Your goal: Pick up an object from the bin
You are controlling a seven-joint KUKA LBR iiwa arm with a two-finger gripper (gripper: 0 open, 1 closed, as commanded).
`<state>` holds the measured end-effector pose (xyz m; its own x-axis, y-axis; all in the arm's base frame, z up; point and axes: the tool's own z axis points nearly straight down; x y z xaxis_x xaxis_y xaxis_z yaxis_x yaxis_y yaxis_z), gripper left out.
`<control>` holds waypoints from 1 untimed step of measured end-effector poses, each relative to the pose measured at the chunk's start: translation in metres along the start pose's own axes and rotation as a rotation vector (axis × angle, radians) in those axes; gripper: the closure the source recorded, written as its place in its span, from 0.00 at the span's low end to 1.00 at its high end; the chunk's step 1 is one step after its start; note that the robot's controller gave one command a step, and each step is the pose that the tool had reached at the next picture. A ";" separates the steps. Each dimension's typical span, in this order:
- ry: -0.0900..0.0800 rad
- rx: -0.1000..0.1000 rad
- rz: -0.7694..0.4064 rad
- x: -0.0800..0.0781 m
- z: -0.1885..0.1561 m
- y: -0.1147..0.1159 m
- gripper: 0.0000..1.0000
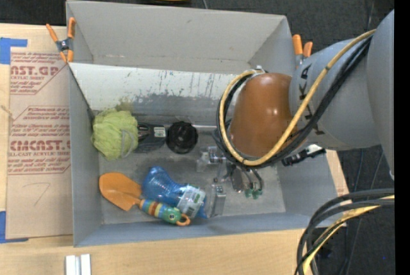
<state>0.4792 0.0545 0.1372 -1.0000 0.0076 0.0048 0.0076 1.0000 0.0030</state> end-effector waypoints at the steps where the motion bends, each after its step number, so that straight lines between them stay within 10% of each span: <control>1: -0.020 0.001 0.014 -0.005 -0.023 -0.011 0.00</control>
Offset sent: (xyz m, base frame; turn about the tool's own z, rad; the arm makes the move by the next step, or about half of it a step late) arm 0.0195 0.0384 -0.0463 0.0187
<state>0.4838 0.0439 0.1604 -0.9997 0.0212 -0.0156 0.0212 0.9998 0.0020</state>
